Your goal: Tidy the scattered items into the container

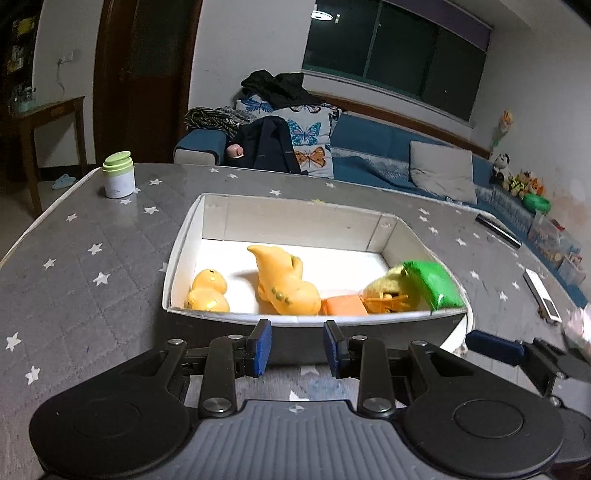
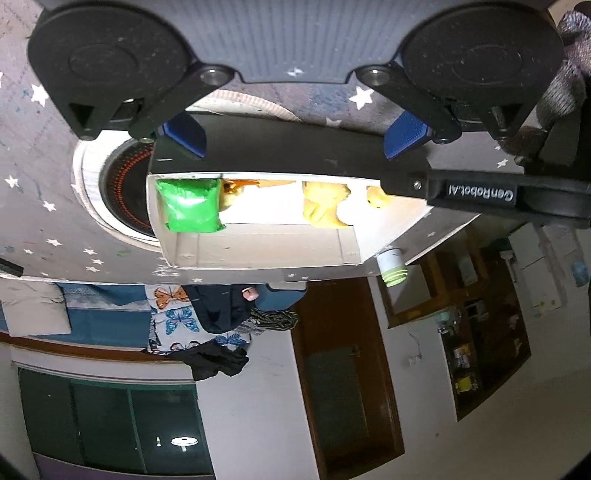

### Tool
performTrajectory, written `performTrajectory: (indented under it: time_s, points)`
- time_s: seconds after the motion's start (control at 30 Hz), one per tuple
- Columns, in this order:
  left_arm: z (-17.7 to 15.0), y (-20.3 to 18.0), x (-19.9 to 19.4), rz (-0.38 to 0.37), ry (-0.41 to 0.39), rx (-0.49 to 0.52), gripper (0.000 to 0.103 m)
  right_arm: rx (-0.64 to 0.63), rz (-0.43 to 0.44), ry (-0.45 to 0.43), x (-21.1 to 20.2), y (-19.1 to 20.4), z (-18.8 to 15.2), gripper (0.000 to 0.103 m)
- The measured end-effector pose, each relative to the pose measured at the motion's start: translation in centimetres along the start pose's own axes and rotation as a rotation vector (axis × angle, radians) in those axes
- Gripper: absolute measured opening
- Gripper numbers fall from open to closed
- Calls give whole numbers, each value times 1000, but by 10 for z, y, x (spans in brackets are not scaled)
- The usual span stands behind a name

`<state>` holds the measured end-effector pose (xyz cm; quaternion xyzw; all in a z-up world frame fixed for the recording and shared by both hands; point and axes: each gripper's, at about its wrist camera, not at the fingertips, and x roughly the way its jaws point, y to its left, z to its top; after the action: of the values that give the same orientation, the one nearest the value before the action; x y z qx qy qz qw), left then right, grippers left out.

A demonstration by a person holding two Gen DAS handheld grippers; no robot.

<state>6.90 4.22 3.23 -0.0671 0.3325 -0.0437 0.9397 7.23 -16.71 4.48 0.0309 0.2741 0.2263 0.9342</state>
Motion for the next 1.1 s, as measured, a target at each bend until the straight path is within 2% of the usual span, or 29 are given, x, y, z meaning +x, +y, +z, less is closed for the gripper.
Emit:
performTrajectory:
  time_s: [0.43, 1.1]
  points:
    - [-18, -8, 0, 56, 14, 50, 34, 27, -41, 60, 4, -6, -6, 103]
    - [-22, -9, 5, 95, 25, 63, 34, 40, -76, 105, 11, -6, -12, 103]
